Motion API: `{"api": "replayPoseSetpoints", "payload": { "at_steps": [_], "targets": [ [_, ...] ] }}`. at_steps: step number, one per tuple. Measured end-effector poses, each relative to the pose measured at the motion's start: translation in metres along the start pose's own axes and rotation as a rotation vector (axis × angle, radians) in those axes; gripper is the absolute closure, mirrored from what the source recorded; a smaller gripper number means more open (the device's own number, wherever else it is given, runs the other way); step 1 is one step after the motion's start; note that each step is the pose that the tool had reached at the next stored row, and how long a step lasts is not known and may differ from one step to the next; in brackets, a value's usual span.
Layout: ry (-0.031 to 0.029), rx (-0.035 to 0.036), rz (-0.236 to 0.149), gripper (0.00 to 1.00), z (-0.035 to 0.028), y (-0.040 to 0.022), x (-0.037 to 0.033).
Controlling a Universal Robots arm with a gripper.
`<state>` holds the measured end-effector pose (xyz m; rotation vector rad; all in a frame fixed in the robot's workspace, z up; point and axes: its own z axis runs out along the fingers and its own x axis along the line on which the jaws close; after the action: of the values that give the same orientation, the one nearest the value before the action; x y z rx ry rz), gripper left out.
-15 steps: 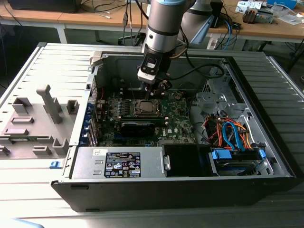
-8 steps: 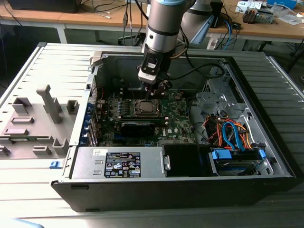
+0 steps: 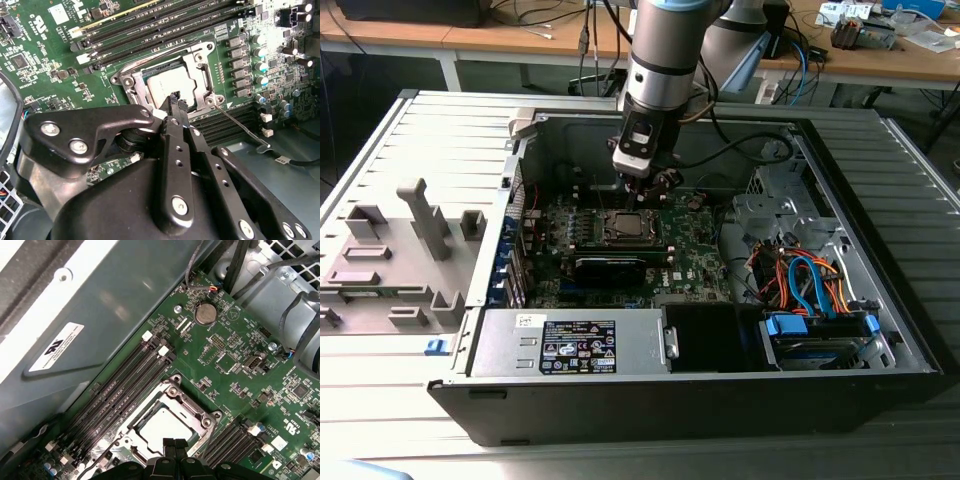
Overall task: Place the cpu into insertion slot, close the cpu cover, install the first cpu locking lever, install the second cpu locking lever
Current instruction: 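Install the first cpu locking lever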
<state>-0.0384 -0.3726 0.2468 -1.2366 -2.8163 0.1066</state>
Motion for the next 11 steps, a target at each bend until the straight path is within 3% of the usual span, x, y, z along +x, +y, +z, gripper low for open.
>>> {"api": "replayPoseSetpoints", "payload": {
  "at_steps": [11],
  "targets": [
    [-0.0035,0.0012,-0.040,0.89,0.0000,0.0000,0.0000]
  ]
}}
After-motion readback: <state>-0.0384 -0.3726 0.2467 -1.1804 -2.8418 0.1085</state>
